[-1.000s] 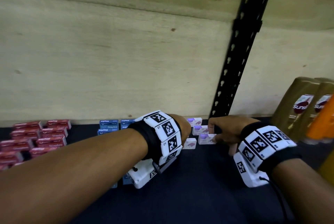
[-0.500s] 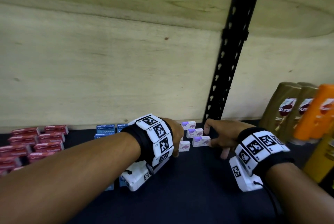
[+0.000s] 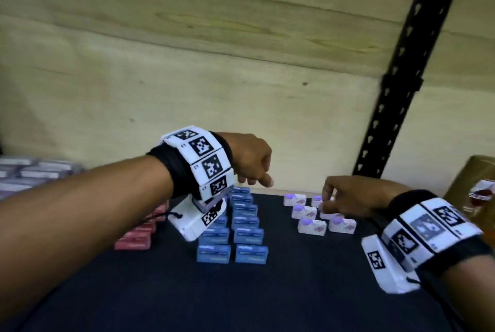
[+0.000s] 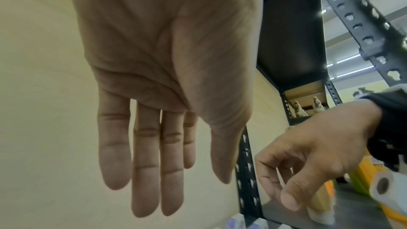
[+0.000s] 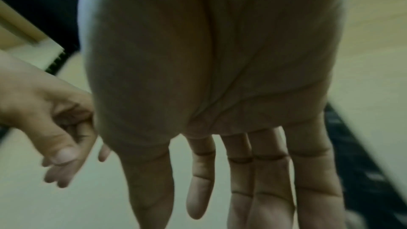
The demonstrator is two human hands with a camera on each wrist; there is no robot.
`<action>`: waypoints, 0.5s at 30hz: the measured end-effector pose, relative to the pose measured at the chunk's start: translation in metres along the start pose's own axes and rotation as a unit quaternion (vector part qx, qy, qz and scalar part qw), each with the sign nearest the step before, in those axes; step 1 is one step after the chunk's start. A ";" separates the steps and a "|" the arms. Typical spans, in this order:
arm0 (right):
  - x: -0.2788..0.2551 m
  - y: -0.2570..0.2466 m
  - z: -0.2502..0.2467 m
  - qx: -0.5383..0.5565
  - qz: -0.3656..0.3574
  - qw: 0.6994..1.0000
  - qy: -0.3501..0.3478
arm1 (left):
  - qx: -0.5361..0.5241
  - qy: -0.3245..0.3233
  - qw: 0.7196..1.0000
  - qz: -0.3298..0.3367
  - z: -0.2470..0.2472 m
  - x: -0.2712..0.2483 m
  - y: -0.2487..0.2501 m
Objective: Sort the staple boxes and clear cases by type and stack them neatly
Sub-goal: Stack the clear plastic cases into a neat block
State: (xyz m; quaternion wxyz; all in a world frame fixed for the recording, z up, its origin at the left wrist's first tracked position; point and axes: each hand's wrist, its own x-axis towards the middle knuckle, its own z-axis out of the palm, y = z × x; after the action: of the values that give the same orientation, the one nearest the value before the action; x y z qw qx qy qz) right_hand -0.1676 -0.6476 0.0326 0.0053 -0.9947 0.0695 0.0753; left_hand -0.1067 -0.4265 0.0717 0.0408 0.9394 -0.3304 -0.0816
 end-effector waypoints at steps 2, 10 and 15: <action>0.002 -0.035 -0.005 0.004 -0.054 0.999 -0.003 | -0.006 0.018 1.000 -0.024 -0.006 -0.024 -0.028; -0.004 -0.201 -0.011 -0.002 -0.267 0.964 0.002 | 0.026 0.071 0.980 -0.182 -0.006 -0.143 -0.144; -0.016 -0.301 -0.002 -0.002 -0.375 0.927 0.012 | 0.036 0.106 0.957 -0.268 0.010 -0.231 -0.199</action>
State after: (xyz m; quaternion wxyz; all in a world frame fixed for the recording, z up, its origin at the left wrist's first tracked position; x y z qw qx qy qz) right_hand -0.1407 -0.3474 0.0365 0.0298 -0.9491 -0.3087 0.0558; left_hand -0.1637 -0.1265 0.0649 0.0182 0.9976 -0.0633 0.0231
